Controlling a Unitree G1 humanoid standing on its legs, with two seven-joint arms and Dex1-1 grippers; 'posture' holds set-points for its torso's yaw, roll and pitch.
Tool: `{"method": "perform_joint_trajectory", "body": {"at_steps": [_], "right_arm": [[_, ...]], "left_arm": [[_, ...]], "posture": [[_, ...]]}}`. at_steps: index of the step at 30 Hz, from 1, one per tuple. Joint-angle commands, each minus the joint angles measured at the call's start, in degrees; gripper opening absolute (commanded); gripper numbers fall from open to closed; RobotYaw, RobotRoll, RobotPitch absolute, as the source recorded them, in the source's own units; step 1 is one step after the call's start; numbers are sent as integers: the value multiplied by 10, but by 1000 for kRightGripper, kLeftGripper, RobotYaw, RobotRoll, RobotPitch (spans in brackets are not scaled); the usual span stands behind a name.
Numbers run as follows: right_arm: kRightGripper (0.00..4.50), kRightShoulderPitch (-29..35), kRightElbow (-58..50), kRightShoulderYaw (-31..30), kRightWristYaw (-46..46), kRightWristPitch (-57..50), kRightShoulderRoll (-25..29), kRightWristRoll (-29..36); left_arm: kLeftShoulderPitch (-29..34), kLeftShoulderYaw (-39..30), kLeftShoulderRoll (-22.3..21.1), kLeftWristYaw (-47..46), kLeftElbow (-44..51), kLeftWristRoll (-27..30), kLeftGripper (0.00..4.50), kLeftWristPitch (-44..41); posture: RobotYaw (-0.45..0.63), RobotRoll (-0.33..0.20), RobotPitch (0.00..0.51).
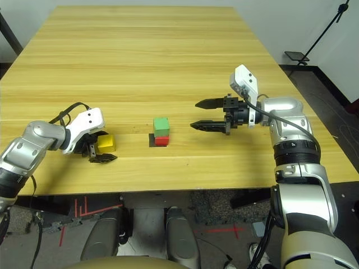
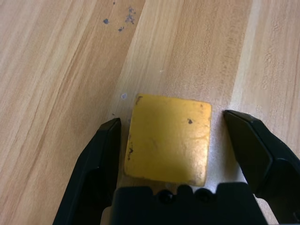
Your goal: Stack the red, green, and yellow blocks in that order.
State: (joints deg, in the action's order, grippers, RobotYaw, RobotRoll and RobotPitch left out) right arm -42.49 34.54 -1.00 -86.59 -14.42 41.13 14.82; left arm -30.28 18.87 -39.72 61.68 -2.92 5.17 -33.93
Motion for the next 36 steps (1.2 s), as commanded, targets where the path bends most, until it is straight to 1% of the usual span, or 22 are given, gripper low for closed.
{"method": "perform_joint_trajectory", "body": {"at_steps": [1,3,4,5,9,12,14,16,18,22,26,28,32,36], "right_arm": [[4500,7,-13,8,3,-5,4,9],[4500,7,-11,8,4,-4,4,9],[4500,7,-10,8,5,-3,3,8],[4500,7,-9,8,6,-2,2,8],[4500,5,-2,8,9,2,-1,7],[4500,5,3,6,7,6,-1,5],[4500,10,1,5,6,6,-1,6],[4500,19,-6,6,7,5,-3,8],[4500,25,-12,6,8,3,-5,9],[4500,39,-32,9,11,-8,-6,14],[4500,53,-53,13,15,-17,-3,18],[4500,61,-64,14,17,-22,-1,21],[4500,74,-83,18,25,-32,3,28],[4500,83,-94,20,30,-38,4,32]], "left_arm": [[-15,-9,10,-8,1,4,3167,-14],[-31,-14,12,-6,20,13,2444,-41],[-38,-17,13,-6,29,18,2160,-54],[-47,-17,11,-3,42,23,2012,-74],[-89,5,-13,28,82,30,2020,-123],[-132,15,-14,39,100,38,2020,-159],[-192,20,4,47,109,56,2020,-214],[-249,26,36,47,99,73,2020,-252],[-276,32,55,46,84,80,2020,-267],[-325,43,125,28,11,83,2020,-254],[-341,50,178,8,-49,76,2020,-232],[-340,54,197,0,-70,73,2020,-226],[-338,65,213,-10,-99,61,2020,-211],[-328,72,216,-12,-102,58,2020,-203]], "posture": [[148,-94,107],[150,-91,106],[152,-89,104],[154,-88,103],[162,-82,100],[164,-76,99],[163,-58,98],[158,-50,97],[150,-44,97],[128,-38,95],[101,-36,97],[95,-35,99],[84,-31,101],[80,-28,103]]}}
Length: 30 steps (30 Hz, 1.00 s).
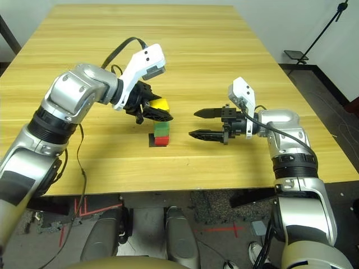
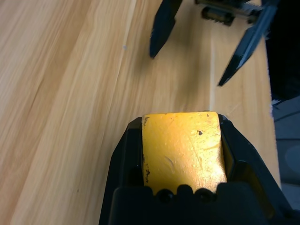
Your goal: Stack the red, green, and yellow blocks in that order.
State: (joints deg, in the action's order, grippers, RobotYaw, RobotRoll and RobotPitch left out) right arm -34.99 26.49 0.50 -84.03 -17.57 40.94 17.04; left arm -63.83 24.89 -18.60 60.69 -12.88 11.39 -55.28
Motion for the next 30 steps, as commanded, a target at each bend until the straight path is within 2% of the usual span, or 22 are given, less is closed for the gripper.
{"method": "perform_joint_trajectory", "body": {"at_steps": [1,11,22,30], "right_arm": [[4500,10,-15,5,5,-7,6,10],[4500,10,-18,5,12,-11,2,12],[4500,15,-21,6,17,-14,1,14],[4500,23,-29,7,24,-17,3,21]], "left_arm": [[12,14,5,-2,0,-5,2020,12],[35,23,14,-11,5,-16,2020,33],[31,15,35,-26,-37,-29,2020,67],[35,27,27,-15,-45,-46,2020,91]], "posture": [[78,-28,104],[77,-26,111],[69,-24,116],[64,-20,119]]}}
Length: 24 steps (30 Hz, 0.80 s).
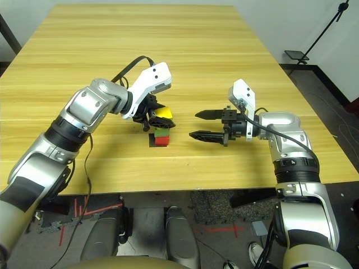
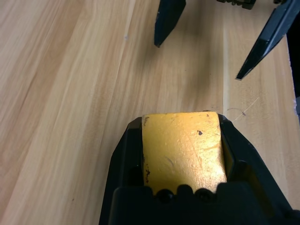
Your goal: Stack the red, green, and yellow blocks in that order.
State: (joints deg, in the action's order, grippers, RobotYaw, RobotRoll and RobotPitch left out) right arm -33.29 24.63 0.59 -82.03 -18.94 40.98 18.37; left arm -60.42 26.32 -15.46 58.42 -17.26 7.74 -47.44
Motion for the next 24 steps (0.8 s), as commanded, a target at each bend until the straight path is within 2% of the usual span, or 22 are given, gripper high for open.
{"method": "perform_joint_trajectory", "body": {"at_steps": [1,3,10,15,20,22,24], "right_arm": [[4500,6,-11,6,6,-3,3,9],[4500,6,-10,6,9,-4,3,10],[4500,-3,7,3,11,3,2,9],[4500,-11,21,7,8,4,4,12],[4500,-24,23,58,33,-50,22,50],[4500,-31,40,85,73,-57,27,52],[4500,-35,78,111,126,-39,30,42]], "left_arm": [[3,15,-6,10,1,-12,2020,14],[7,21,-11,17,7,-14,2020,9],[11,15,-13,20,51,1,4398,-19],[-5,-63,18,-33,88,32,4459,-63],[-38,-272,64,-166,167,104,4459,-141],[-32,-338,63,-225,186,110,4459,-145],[-2,-396,50,-280,194,101,4459,-114]], "posture": [[64,-20,119],[68,-20,121],[87,-21,116],[105,-30,106],[113,-54,94],[113,-61,91],[114,-72,89]]}}
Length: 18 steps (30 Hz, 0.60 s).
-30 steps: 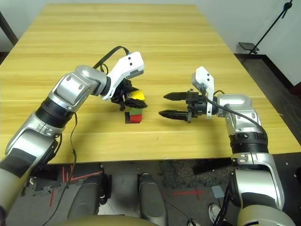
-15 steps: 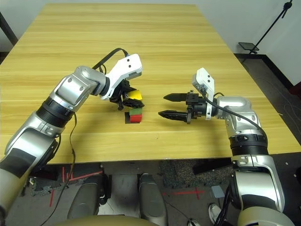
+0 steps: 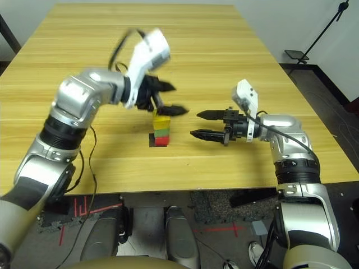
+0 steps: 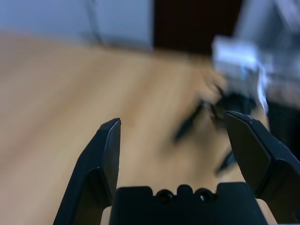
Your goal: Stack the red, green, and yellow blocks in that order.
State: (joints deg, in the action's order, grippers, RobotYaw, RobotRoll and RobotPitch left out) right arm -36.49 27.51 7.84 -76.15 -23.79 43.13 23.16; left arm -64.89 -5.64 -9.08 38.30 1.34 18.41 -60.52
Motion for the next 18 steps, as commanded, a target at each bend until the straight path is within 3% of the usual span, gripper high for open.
{"method": "perform_joint_trajectory", "body": {"at_steps": [1,8,13,18], "right_arm": [[4500,-6,78,55,99,31,7,-10],[4500,-51,325,151,299,249,10,-26],[4500,-48,430,156,346,336,30,-55],[4500,-49,466,161,371,342,35,-65]], "left_arm": [[69,-102,-26,-104,8,-14,4459,41],[296,-161,-107,-174,-23,-67,4459,249],[401,-157,-94,-212,-43,-92,4459,384],[442,-156,-86,-255,-106,-119,4459,504]], "posture": [[112,-80,89],[116,-98,99],[135,-88,103],[146,-93,106]]}}
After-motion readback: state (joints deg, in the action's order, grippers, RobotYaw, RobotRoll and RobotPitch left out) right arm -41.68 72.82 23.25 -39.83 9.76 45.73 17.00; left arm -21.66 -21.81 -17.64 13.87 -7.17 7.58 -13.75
